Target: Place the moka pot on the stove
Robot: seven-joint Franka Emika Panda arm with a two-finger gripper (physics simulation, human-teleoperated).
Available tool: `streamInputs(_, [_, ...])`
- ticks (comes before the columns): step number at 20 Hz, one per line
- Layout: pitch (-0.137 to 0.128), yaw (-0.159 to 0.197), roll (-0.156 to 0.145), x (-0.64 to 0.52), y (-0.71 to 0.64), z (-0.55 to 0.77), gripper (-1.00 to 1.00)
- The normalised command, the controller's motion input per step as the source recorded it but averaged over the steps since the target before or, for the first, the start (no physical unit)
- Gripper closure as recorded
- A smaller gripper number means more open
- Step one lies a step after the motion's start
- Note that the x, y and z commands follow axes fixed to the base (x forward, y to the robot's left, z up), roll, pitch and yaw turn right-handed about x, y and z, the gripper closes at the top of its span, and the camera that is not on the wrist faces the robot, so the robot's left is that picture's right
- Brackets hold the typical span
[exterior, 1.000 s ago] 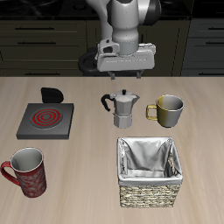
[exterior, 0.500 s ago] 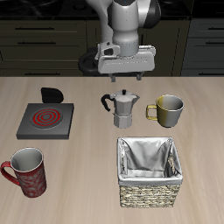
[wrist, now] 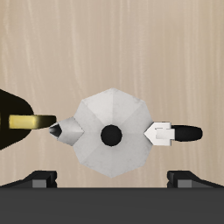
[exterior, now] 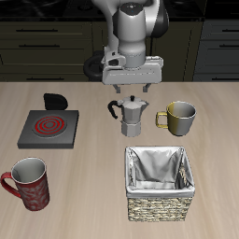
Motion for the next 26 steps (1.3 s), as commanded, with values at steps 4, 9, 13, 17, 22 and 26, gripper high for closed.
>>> streamInputs(4, [0.014, 0.003, 0.004, 0.02, 0.04, -0.13, -1.0])
streamInputs(9, [0.02, -0.007, -0.007, 0.03, -0.04, -0.15, -1.0])
streamInputs(13, [0.02, -0.012, -0.015, 0.02, -0.1, -0.13, -1.0])
streamInputs(17, [0.022, -0.007, -0.002, -0.01, -0.01, -0.12, -1.0])
streamInputs(22, [0.03, 0.001, 0.013, 0.05, 0.09, -0.22, -1.0])
streamInputs(26, [0.01, -0.002, 0.048, 0.02, 0.14, -0.18, -1.0])
